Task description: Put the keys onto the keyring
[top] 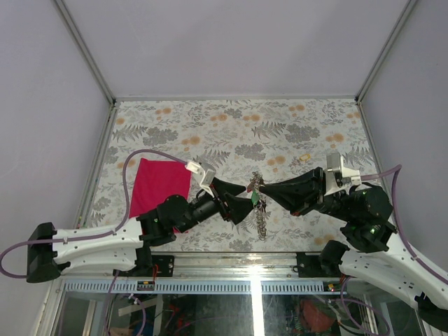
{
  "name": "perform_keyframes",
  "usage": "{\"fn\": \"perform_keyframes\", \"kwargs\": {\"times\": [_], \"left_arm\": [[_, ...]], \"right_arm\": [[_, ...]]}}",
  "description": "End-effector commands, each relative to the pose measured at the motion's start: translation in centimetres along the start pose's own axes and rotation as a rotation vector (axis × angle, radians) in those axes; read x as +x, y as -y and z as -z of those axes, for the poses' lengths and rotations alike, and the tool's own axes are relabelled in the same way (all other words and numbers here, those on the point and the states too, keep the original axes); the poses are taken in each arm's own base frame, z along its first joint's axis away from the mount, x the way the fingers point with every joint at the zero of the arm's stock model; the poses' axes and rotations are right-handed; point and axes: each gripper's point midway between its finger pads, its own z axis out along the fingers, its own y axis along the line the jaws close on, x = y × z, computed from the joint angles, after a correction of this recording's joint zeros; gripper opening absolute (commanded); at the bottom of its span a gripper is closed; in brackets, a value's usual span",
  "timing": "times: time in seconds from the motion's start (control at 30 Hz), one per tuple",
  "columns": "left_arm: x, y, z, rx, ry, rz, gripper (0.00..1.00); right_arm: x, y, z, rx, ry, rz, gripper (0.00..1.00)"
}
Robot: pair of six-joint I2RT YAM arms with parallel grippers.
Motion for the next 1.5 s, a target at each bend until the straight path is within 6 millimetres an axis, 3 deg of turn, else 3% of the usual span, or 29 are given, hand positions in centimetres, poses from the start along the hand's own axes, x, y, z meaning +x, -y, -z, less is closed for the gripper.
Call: {"fn": "perform_keyframes", "kwargs": {"times": [0.0, 0.17, 0.27, 0.77, 0.97, 1.1, 1.37, 1.4, 1.47], "left_arm": [[-1.7, 1.1, -0.5, 0.036, 0.085, 0.062, 0.71], [-1.9, 4.1, -0.7, 0.193, 0.081, 0.05, 0.7], [-2.0, 5.0, -1.2, 0.222, 0.069, 0.039, 0.63], [-2.8, 2.8, -0.4, 0.112, 0.109, 0.045, 0.31], [-3.3, 2.6, 0.0, 0.098, 0.108, 0.019, 0.09], [-3.4, 2.4, 0.3, 0.091, 0.111, 0.015, 0.0], [-3.6, 1.8, 0.7, 0.066, 0.124, 0.018, 0.0], [-3.6, 1.9, 0.8, 0.069, 0.124, 0.017, 0.02], [-3.6, 2.3, 0.8, 0.097, 0.12, 0.01, 0.22]], "right_arm": [[-3.2, -1.1, -0.2, -0.05, 0.107, 0.048, 0.0], [-3.1, -1.2, -0.2, -0.051, 0.106, 0.05, 0.0], [-3.3, -1.2, -0.1, -0.052, 0.108, 0.054, 0.0], [-3.1, -1.2, 0.1, -0.045, 0.101, 0.054, 0.0], [-3.1, -1.1, 0.2, -0.04, 0.106, 0.056, 0.0], [-3.2, -1.2, 0.2, -0.045, 0.109, 0.058, 0.0], [-3.3, -1.5, 0.4, -0.054, 0.105, 0.064, 0.0], [-3.3, -1.6, 0.4, -0.059, 0.105, 0.064, 0.0], [-3.3, -1.8, 0.4, -0.073, 0.104, 0.065, 0.0]]}}
